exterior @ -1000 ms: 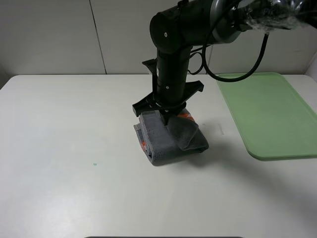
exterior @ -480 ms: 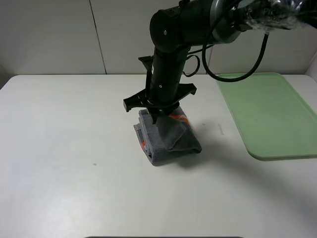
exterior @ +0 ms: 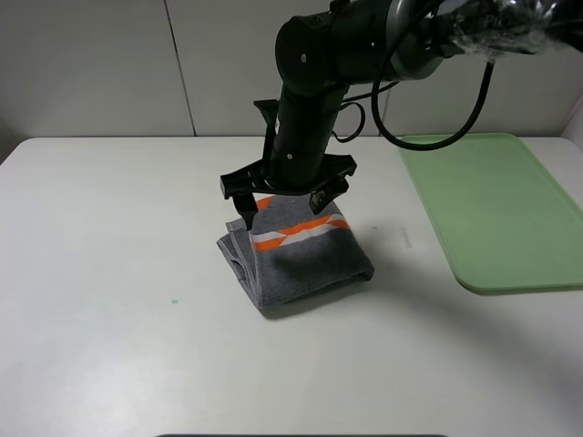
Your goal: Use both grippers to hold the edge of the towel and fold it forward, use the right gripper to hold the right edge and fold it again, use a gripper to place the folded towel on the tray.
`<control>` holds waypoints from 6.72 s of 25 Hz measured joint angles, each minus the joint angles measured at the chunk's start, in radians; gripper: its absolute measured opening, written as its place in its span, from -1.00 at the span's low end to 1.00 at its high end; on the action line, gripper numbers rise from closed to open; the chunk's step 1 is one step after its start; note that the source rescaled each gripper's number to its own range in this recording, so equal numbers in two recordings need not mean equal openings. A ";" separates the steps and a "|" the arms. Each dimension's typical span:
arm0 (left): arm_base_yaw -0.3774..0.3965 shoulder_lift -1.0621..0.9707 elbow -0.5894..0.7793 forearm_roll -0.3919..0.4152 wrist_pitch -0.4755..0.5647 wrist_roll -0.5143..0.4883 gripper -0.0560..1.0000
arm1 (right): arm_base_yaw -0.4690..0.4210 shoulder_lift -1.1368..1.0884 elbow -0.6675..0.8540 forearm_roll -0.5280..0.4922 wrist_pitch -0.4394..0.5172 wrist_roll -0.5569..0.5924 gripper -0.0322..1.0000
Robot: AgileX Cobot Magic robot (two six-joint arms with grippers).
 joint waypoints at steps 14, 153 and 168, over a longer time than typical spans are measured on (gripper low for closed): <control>0.000 0.000 0.000 0.000 0.000 0.000 1.00 | -0.117 0.000 0.000 -0.063 0.020 -0.164 1.00; 0.000 0.000 0.000 0.000 0.000 0.000 1.00 | -0.845 -0.014 -0.008 -0.215 0.047 -0.293 1.00; 0.000 0.000 0.000 0.000 0.001 0.000 1.00 | -0.845 -0.304 -0.001 -0.049 0.319 -0.353 1.00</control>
